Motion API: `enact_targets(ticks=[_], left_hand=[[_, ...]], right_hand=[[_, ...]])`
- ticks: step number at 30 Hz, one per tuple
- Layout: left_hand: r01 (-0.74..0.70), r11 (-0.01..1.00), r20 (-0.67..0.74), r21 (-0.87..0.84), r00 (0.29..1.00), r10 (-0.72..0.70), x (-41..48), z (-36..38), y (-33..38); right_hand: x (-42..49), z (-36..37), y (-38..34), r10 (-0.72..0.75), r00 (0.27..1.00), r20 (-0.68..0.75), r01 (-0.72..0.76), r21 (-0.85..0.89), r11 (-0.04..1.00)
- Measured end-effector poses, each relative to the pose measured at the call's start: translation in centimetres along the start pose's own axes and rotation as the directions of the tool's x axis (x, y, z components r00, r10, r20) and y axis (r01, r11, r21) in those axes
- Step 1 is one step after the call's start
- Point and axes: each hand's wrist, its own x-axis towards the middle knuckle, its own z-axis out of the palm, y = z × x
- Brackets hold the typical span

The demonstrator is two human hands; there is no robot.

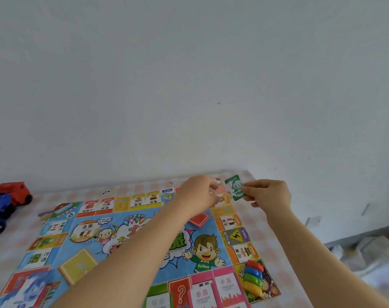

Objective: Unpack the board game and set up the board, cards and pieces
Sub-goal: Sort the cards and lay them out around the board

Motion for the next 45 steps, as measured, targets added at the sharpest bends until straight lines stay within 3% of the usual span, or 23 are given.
enact_targets(ticks=[9,13,19,24,27,29,31,34,41,45], left_hand=[[-0.041,0.981,0.146,0.188,0.989,0.013,3.4,2.3,-1.2],[-0.066,0.967,0.127,0.247,0.991,0.035,3.9,3.0,-1.8],[-0.098,0.964,0.113,0.245,0.991,0.072,4.0,3.2,-2.0],[-0.124,0.973,0.142,0.197,0.985,0.097,3.9,3.6,-1.9],[-0.047,0.998,-0.01,0.036,0.999,0.047,4.0,3.4,-1.7],[-0.019,0.999,-0.123,-0.043,0.992,0.014,4.3,3.0,-1.6],[-0.044,0.996,-0.168,-0.075,0.985,0.03,4.7,2.8,-1.3],[-0.092,0.994,-0.117,-0.06,0.99,0.084,5.1,3.6,-0.4],[-0.104,0.995,-0.084,-0.004,0.991,0.103,5.0,4.7,0.3],[-0.041,0.986,-0.144,-0.164,0.989,0.017,5.3,4.5,0.5]], right_hand=[[4.0,1.9,1.3,0.067,0.998,-0.008,-0.068,-0.156,0.985],[4.4,2.8,1.5,0.07,0.997,-0.025,-0.073,-0.213,0.974],[4.4,3.3,1.4,0.007,1.0,-0.026,-0.015,-0.299,0.954],[4.2,3.1,1.6,0.029,0.998,-0.047,-0.037,-0.179,0.983],[3.6,2.5,1.3,-0.109,0.993,-0.041,0.102,-0.149,0.984],[3.1,2.3,0.9,-0.293,0.956,-0.008,0.275,-0.319,0.907],[2.7,2.3,0.5,-0.444,0.894,0.065,0.407,-0.534,0.741],[2.5,2.4,0.5,-0.463,0.87,0.171,0.449,-0.662,0.6],[2.7,2.2,1.4,-0.408,0.896,0.177,0.428,-0.594,0.681],[2.7,1.6,1.4,-0.36,0.93,0.067,0.359,-0.362,0.86]])
